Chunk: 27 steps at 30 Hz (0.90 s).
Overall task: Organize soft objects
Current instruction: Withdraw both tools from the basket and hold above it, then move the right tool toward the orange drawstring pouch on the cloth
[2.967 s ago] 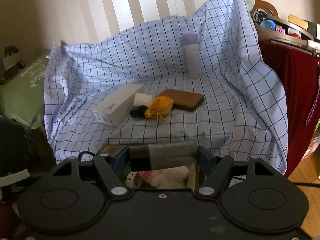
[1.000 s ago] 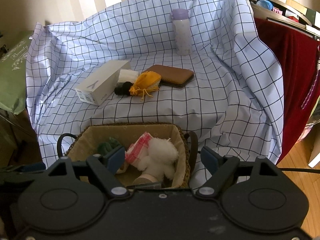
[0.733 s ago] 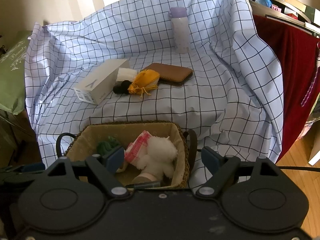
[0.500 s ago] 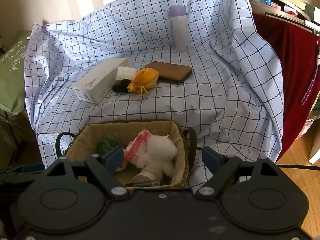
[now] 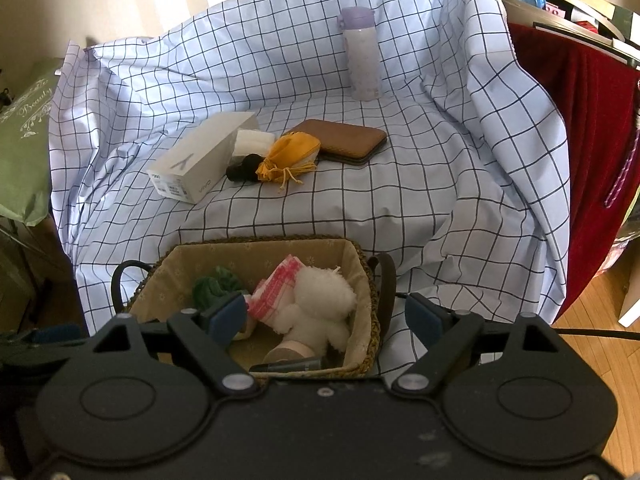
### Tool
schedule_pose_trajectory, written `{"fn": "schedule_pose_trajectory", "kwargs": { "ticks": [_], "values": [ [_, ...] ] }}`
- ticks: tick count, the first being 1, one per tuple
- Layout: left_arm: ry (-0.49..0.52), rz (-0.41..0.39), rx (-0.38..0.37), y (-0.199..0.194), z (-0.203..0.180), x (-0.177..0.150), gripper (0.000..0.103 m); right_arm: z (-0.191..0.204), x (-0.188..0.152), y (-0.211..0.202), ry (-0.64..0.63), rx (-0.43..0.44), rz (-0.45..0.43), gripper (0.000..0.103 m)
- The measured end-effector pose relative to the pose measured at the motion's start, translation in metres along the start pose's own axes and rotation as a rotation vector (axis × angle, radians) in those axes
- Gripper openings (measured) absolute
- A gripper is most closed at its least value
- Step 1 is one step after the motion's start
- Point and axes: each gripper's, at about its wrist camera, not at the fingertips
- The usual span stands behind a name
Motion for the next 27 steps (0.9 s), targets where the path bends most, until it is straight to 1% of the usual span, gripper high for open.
{"fn": "schedule_pose_trajectory", "kwargs": {
  "ticks": [9,14,15,17,20,24,27],
  "values": [
    [-0.001,0.003,0.003,0.001,0.001,-0.001,0.091,0.0,0.0,0.002,-0.013,0.0,0.002,0.087],
    [-0.005,0.005,0.002,0.003,0.003,0.003,0.092,0.001,0.008,0.002,-0.061,-0.026,-0.028,0.088],
    [-0.007,0.003,0.003,0.004,0.004,0.006,0.092,0.001,0.012,0.001,-0.067,-0.03,-0.044,0.089],
    [-0.008,-0.004,0.006,0.004,0.004,0.012,0.093,0.001,0.019,-0.002,-0.076,-0.042,-0.087,0.094],
    [-0.01,-0.016,0.007,0.005,0.005,0.022,0.094,0.006,0.028,-0.007,-0.105,-0.095,-0.182,0.101],
    [-0.006,-0.019,0.0,0.011,0.003,0.036,0.094,0.017,0.035,-0.007,-0.185,-0.182,-0.311,0.102],
    [-0.002,-0.016,-0.008,0.017,0.001,0.043,0.094,0.021,0.043,-0.001,-0.222,-0.208,-0.359,0.102]
  ]
}}
Point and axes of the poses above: each gripper's, at about its wrist camera, not at the fingertips, and y roughly the way its jaws point, z to its left, x to its top, and after that the axes turned 3 degrees about x, right-handed
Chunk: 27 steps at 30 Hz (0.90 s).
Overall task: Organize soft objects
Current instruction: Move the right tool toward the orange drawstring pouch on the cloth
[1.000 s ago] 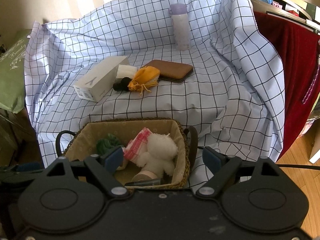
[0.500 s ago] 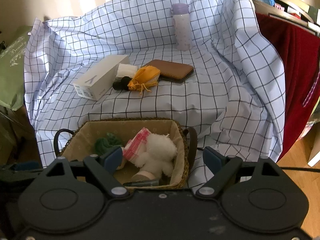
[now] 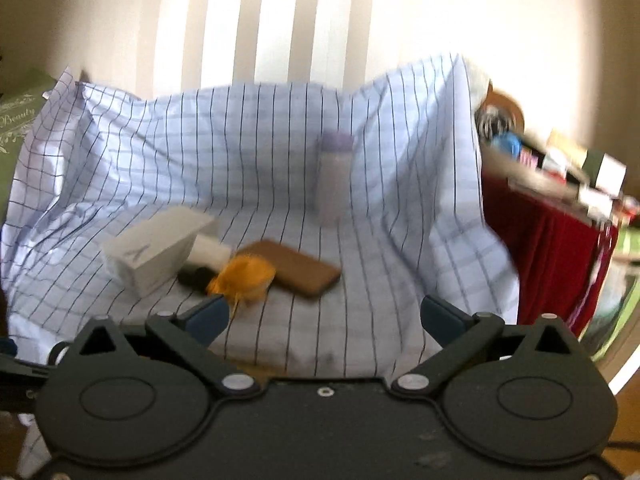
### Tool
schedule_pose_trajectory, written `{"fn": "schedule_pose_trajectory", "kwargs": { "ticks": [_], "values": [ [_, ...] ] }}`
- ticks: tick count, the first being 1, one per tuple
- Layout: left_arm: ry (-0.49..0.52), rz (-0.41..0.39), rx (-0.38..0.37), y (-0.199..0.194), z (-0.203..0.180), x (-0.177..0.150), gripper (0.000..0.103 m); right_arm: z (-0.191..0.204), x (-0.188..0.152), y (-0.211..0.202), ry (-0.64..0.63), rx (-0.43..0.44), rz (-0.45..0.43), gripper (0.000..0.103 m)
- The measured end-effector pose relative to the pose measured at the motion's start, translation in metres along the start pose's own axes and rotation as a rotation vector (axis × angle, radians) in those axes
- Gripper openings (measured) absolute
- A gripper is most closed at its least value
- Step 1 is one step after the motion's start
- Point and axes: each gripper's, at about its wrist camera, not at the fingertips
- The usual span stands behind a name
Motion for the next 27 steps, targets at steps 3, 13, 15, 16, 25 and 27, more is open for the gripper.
{"fn": "schedule_pose_trajectory", "kwargs": {
  "ticks": [3,13,15,16,25,27],
  "values": [
    [0.009,0.01,-0.004,0.008,-0.003,0.006,0.095,0.003,0.004,0.011,-0.014,0.001,-0.013,0.102],
    [0.036,0.046,-0.019,0.038,-0.014,0.026,0.095,0.013,0.014,0.065,-0.041,0.076,0.105,0.102],
    [0.044,0.054,-0.013,0.046,-0.016,0.032,0.095,0.016,0.015,0.079,-0.04,0.086,0.135,0.102],
    [0.049,0.057,-0.009,0.049,-0.017,0.033,0.095,0.016,0.017,0.086,-0.035,0.094,0.151,0.102],
    [0.069,0.103,-0.002,0.078,-0.016,0.046,0.095,0.026,0.027,0.141,-0.025,0.177,0.251,0.097],
    [0.072,0.113,-0.009,0.082,-0.015,0.047,0.095,0.032,0.029,0.152,-0.036,0.193,0.261,0.096]
  ]
}}
Point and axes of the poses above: each gripper's, at about its wrist camera, not at the fingertips, and y roughly the way its jaws point, z to its left, x to its top, and after that the axes turned 3 degrees about x, right-handed
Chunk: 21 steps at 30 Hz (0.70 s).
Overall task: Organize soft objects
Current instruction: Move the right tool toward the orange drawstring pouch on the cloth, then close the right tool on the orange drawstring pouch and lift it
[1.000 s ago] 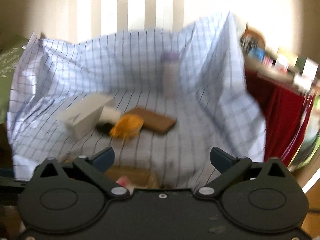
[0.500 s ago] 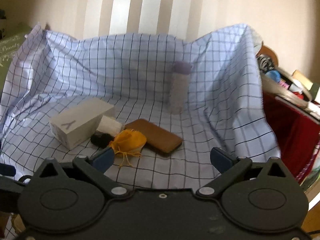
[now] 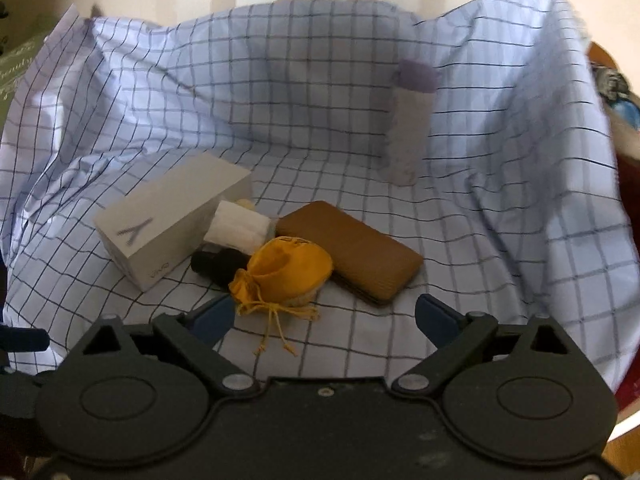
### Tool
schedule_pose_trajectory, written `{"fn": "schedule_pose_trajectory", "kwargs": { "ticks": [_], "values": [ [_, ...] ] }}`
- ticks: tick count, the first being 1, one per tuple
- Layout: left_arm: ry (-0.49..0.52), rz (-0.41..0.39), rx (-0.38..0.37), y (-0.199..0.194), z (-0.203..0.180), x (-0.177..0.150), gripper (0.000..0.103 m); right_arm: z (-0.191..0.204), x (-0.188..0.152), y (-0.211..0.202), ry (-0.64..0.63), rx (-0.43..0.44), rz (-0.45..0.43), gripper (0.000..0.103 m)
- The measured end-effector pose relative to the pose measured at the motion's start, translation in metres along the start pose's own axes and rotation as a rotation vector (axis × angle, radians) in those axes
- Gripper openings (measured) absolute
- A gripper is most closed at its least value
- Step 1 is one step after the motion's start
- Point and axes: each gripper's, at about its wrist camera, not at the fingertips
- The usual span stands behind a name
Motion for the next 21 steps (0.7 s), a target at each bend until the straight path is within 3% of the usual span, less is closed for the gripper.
{"fn": "schedule_pose_trajectory", "kwargs": {
  "ticks": [9,21],
  "values": [
    [0.001,0.04,-0.023,0.016,0.004,0.007,0.095,0.02,0.016,0.048,-0.068,0.016,0.039,0.095],
    [-0.023,0.067,-0.041,0.029,0.015,0.012,0.094,0.023,0.024,0.103,-0.043,0.011,0.145,0.092]
  ]
}}
Point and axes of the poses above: each gripper's, at about its wrist camera, not at the fingertips, and y roughly the way its jaws point, z to its left, x to its top, and after that the axes turned 3 degrees about x, right-handed
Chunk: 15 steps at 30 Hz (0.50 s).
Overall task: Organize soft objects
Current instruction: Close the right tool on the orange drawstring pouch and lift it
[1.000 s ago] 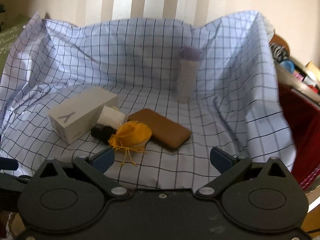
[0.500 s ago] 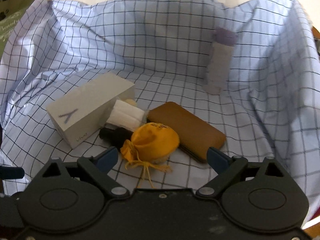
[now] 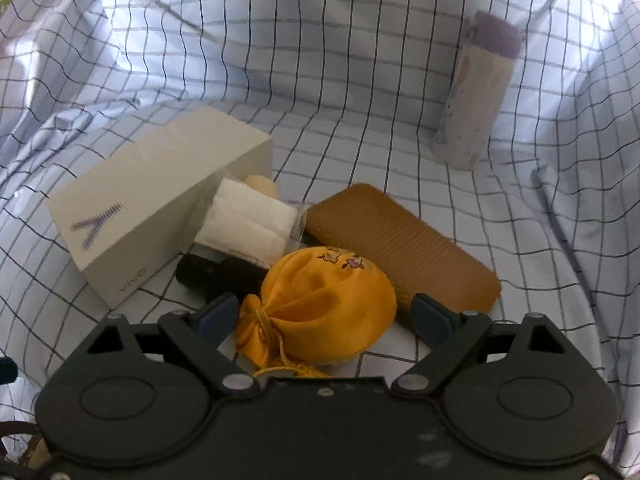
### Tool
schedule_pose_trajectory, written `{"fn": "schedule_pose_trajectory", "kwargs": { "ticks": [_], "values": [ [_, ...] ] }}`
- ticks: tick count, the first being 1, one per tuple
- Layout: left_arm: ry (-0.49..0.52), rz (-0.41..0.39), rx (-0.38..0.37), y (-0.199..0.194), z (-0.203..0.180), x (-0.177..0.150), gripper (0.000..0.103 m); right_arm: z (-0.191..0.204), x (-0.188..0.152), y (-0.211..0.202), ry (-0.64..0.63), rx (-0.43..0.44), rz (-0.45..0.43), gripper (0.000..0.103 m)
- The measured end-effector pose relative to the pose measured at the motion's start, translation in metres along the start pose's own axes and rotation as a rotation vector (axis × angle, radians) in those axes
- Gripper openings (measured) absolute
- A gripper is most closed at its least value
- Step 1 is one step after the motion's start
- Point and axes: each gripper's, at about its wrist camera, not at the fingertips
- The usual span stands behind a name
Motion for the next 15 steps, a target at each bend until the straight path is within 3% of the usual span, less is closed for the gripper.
{"fn": "schedule_pose_trajectory", "kwargs": {
  "ticks": [3,8,15],
  "values": [
    [-0.002,0.002,0.002,0.002,0.001,0.0,0.094,0.001,0.001,0.001,0.0,0.005,-0.004,0.09],
    [-0.012,0.009,-0.001,0.003,0.002,0.001,0.094,0.002,0.001,-0.003,-0.019,0.024,-0.019,0.073],
    [0.001,-0.009,0.006,-0.003,-0.002,0.003,0.094,-0.007,-0.002,-0.016,0.022,0.051,-0.033,0.069]
  ]
}}
Point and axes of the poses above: each gripper's, at about its wrist camera, not at the fingertips, and y roughly the way its jaws point, z to its left, x to its top, and after that the axes turned 3 degrees about x, right-handed
